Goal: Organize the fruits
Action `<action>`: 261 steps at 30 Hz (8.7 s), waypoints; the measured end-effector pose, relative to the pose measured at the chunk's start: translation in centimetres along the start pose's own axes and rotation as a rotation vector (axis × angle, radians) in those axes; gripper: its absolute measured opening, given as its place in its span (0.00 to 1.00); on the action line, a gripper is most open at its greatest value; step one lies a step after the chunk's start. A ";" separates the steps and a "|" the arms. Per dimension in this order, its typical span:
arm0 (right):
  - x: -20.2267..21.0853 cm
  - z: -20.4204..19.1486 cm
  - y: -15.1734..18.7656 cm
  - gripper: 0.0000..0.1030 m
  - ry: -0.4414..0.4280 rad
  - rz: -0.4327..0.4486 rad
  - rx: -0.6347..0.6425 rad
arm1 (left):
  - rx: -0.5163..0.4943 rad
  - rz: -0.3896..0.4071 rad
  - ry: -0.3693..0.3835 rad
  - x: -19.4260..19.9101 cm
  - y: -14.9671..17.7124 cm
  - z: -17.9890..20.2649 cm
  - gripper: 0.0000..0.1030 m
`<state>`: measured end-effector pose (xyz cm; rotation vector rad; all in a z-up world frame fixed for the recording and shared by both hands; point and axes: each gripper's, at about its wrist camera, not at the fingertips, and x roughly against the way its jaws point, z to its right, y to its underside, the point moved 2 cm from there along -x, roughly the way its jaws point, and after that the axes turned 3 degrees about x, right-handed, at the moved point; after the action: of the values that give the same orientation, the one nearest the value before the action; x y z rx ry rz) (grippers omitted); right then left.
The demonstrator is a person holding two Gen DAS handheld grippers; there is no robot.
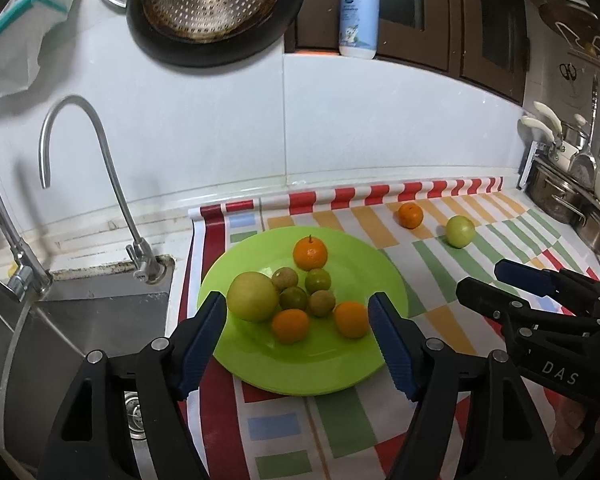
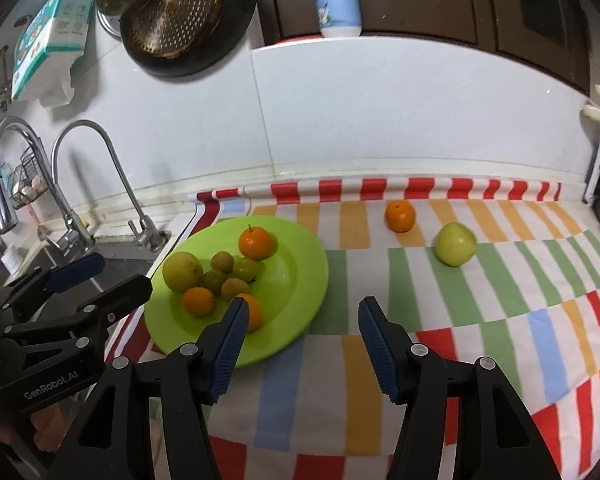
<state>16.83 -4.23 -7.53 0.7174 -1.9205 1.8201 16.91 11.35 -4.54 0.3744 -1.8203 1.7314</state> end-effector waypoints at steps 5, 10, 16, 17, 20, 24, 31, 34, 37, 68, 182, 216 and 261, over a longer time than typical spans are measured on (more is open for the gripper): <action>1.5 1.3 0.0 0.56 0.014 0.024 -0.009 | -0.001 0.027 -0.008 0.9 -0.3 1.1 0.77; 2.6 2.5 -0.1 0.56 0.030 0.046 -0.007 | -0.002 0.049 -0.006 1.3 -0.9 2.8 0.81; 3.4 4.9 -0.6 0.56 0.044 0.059 -0.004 | -0.001 0.071 -0.016 1.3 -1.6 5.0 0.83; 3.4 5.2 -0.7 0.56 0.045 0.060 -0.003 | -0.001 0.074 -0.018 1.3 -1.8 5.4 0.83; 3.4 6.4 -1.1 0.56 0.048 0.062 0.001 | 0.008 0.079 -0.019 1.1 -2.2 6.4 0.84; 3.4 8.0 -1.5 0.56 0.048 0.066 0.006 | 0.006 0.090 -0.025 0.7 -2.7 7.8 0.84; 2.8 10.3 -2.1 0.56 0.042 0.069 0.027 | 0.009 0.085 -0.038 -0.9 -3.5 10.0 0.84; 2.3 11.2 -2.5 0.56 0.041 0.069 0.036 | 0.016 0.077 -0.041 -1.7 -3.7 10.7 0.84; 1.5 12.1 -2.8 0.56 0.039 0.066 0.043 | 0.020 0.067 -0.047 -2.7 -3.9 11.3 0.84; -12.7 17.6 -3.6 0.56 -0.011 -0.118 -0.035 | 0.038 -0.101 -0.081 -16.1 -5.5 13.0 0.84; -11.0 -0.4 -3.1 0.50 -0.284 -0.179 0.281 | 0.149 -0.208 -0.140 -7.5 2.9 2.7 0.40; -0.6 1.9 -0.3 0.78 -0.050 -0.018 0.116 | 0.098 -0.036 -0.210 1.8 2.4 1.3 0.84; 20.2 3.3 8.3 0.86 0.074 0.131 0.028 | 0.051 0.132 -0.171 19.0 7.4 8.1 1.00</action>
<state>-3.96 -9.19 -2.12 0.5364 -1.9386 1.9269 -4.13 7.93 0.87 0.4435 -1.9632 1.8888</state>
